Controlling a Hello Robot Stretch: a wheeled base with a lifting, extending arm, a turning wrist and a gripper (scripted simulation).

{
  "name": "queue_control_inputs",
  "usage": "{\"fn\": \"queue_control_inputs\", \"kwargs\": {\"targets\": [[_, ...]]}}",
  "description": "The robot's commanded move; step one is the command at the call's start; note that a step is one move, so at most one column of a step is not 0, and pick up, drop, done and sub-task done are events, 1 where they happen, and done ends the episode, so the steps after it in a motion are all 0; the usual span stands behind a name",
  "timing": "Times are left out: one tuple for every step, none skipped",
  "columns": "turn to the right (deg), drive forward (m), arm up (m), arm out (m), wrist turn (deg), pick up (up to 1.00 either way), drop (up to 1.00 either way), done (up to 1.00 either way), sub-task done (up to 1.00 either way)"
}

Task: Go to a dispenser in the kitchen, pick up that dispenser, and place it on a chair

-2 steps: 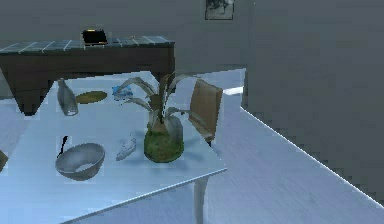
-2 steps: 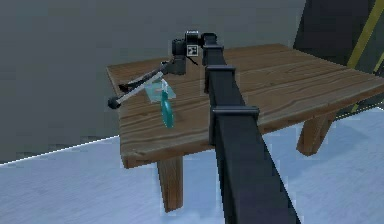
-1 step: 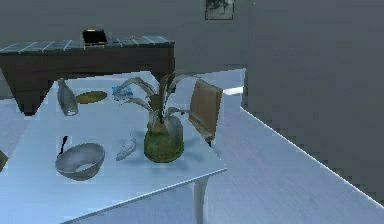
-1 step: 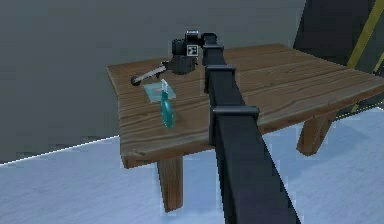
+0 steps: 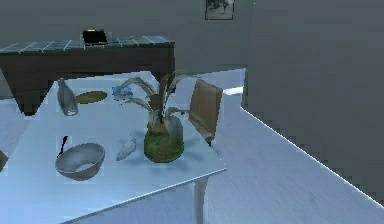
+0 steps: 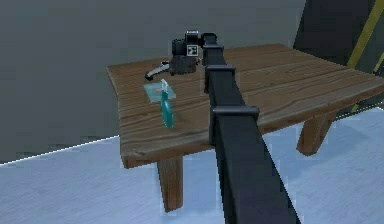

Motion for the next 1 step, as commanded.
{"fn": "queue_control_inputs", "kwargs": {"targets": [[0.0, 0.0, -0.26, 0.0, 0.0, 0.0, 0.0, 0.0, 0.0]]}}
